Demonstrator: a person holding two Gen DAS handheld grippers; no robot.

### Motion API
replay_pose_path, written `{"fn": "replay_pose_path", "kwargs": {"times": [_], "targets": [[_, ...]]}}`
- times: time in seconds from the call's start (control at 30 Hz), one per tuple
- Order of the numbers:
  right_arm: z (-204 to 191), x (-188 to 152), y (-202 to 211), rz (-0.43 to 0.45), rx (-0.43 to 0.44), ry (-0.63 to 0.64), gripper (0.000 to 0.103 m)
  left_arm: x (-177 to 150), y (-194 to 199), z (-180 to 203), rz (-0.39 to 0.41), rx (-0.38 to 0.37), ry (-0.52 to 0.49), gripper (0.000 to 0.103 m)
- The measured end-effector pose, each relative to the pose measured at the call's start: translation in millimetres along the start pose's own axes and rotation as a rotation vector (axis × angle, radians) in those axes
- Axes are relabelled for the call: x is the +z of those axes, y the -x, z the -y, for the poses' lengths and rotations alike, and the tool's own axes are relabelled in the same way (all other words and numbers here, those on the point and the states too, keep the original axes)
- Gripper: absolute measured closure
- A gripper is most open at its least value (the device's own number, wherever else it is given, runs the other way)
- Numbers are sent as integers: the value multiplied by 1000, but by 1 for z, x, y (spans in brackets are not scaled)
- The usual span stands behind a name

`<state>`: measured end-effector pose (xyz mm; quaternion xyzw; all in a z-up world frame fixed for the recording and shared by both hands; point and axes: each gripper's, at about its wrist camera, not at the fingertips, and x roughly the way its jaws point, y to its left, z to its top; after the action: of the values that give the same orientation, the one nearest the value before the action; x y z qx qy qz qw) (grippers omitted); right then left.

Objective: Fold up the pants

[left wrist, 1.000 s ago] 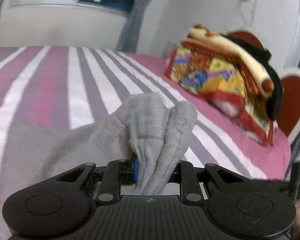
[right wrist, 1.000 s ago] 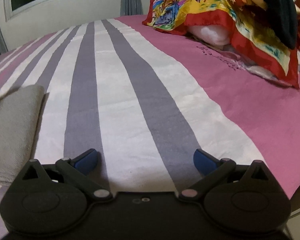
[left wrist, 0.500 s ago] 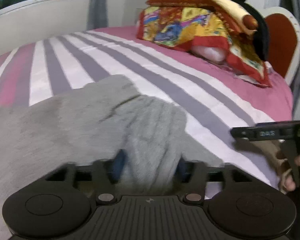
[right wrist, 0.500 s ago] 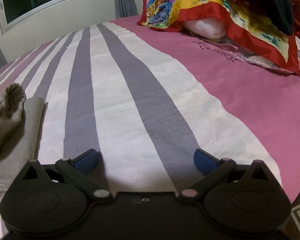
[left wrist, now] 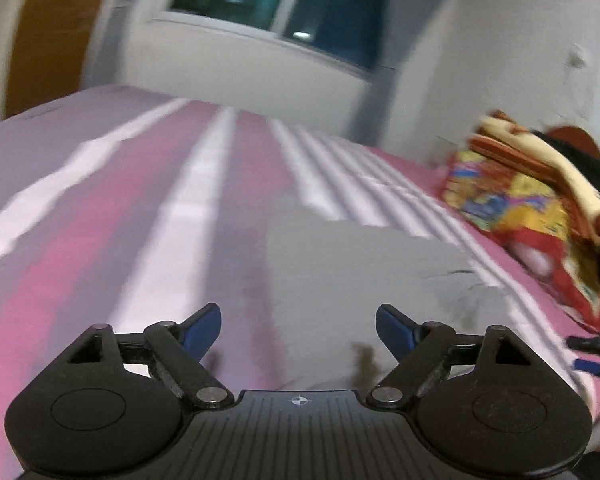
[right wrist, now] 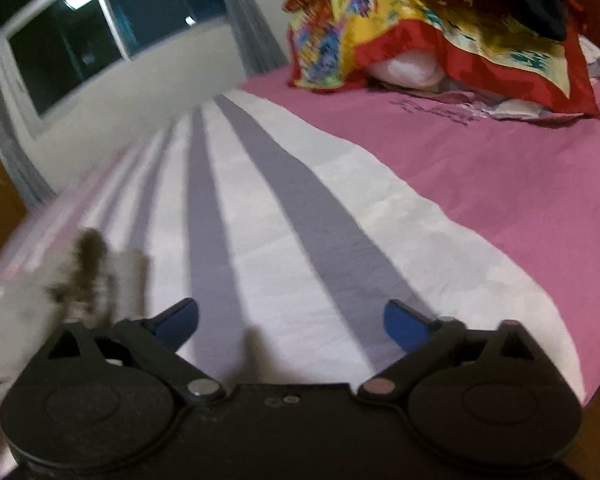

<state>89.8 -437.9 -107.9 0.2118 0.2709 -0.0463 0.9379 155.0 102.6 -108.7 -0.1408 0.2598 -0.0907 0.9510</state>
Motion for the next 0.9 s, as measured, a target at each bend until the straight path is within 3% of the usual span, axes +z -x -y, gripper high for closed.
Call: {"fn": "replay_pose_path", "kwargs": {"times": [0.07, 0.17, 0.37, 0.5, 0.63, 0.9], "targets": [[-12, -4, 9, 10, 48, 32, 20, -15, 13, -23, -4, 42, 54, 19], [-30, -9, 14, 5, 110, 48, 22, -33, 18, -37, -45, 47, 78, 19], [-72, -17, 14, -23, 212, 41, 27, -40, -9, -11, -117, 35, -65, 19], [-98, -20, 6, -65, 260, 47, 25, -32, -28, -5, -144, 89, -131, 19], [-120, -23, -10, -92, 285, 54, 17, -32, -32, -14, -145, 85, -107, 19], [-140, -18, -63, -192, 253, -24, 19, -36, -33, -15, -136, 65, -110, 19]]}}
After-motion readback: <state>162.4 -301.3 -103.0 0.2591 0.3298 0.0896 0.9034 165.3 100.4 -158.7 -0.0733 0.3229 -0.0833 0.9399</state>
